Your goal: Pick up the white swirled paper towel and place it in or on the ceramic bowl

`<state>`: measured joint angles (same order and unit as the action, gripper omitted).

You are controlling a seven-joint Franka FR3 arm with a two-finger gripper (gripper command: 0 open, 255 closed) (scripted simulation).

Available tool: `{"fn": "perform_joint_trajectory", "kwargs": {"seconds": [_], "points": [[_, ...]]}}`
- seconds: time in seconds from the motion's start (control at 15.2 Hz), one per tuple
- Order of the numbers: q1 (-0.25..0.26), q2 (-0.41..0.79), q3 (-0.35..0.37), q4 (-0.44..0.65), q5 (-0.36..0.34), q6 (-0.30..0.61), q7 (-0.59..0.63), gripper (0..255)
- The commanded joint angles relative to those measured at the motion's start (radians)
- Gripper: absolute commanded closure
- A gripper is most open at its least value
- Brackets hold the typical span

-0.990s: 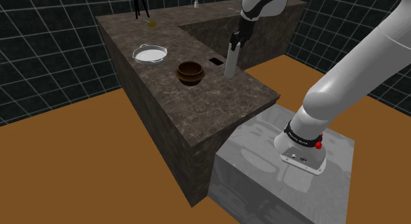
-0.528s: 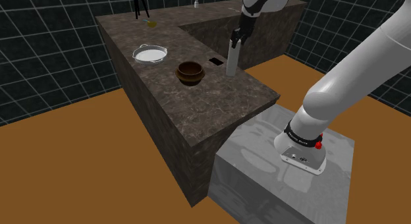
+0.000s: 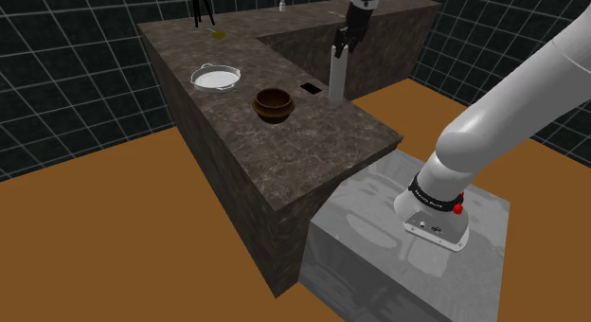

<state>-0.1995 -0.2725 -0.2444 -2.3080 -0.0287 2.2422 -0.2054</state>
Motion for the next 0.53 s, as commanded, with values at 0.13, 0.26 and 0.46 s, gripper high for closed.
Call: {"fn": "perform_joint_trajectory", "kwargs": {"seconds": [0.13, 0.26, 0.46], "points": [[-0.001, -0.019, 0.004, 0.039, -0.004, -0.058, 0.005, 255], [0.0, -0.025, 0.006, 0.06, -0.005, -0.086, 0.007, 255], [0.0, -0.033, 0.009, 0.094, -0.006, -0.127, 0.009, 255]]}}
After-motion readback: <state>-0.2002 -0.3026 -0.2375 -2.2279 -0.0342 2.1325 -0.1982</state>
